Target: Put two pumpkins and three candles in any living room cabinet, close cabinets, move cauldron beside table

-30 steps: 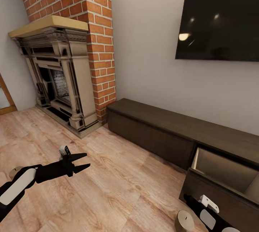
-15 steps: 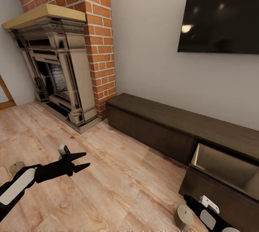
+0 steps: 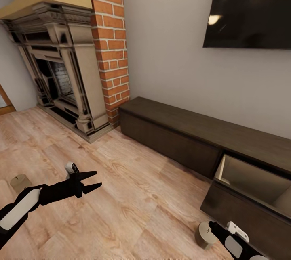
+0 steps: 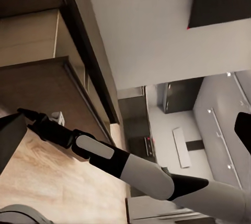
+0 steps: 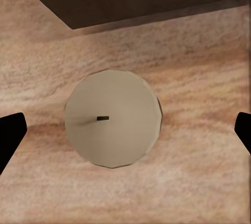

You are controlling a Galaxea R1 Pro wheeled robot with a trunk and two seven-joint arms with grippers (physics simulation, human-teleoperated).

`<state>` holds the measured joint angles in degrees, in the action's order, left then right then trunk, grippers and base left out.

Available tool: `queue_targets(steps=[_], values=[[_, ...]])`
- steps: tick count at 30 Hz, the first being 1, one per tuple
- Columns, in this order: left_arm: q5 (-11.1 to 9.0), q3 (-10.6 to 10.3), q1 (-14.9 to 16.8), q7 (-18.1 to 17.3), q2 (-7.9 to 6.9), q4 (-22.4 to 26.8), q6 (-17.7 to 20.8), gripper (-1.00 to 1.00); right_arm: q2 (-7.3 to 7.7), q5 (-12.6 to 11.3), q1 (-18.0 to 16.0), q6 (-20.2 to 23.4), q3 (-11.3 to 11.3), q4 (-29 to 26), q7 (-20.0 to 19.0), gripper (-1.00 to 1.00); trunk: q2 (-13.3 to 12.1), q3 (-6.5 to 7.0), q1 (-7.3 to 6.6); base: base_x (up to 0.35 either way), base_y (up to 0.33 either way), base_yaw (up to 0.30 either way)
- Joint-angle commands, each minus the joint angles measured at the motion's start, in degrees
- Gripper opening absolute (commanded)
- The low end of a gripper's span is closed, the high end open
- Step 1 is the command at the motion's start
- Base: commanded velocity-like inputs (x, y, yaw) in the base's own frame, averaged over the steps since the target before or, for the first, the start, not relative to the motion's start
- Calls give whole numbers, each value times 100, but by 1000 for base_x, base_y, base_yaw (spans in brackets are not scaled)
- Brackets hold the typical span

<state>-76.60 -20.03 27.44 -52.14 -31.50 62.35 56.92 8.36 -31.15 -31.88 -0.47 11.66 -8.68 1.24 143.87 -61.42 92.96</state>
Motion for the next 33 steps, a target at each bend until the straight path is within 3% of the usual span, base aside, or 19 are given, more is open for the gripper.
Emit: queue_targets(steps=[1, 6, 20, 25, 33], values=[[-22, -20, 6, -16, -5, -4, 21, 100, -1, -32, -2, -15, 3, -2, 14, 100, 4, -28, 1, 0, 0, 0], [-22, -27, 6, -16, -5, -4, 21, 100, -19, -28, -2, -37, 3, -28, 16, 100, 5, -50, 4, 0, 0, 0], [-22, -28, 6, -16, -5, -4, 21, 100, -49, -8, -2, -43, -62, -9, 51, 100, 24, -360, 40, 0, 0, 0], [-22, -28, 6, -16, -5, -4, 21, 100, -60, 49, -2, -41, -84, -36, 403, 100, 24, -360, 40, 0, 0, 0], [-22, -28, 6, -16, -5, -4, 21, 100, -69, 72, -2, -33, -93, -54, 488, 100, 24, -360, 40, 0, 0, 0]])
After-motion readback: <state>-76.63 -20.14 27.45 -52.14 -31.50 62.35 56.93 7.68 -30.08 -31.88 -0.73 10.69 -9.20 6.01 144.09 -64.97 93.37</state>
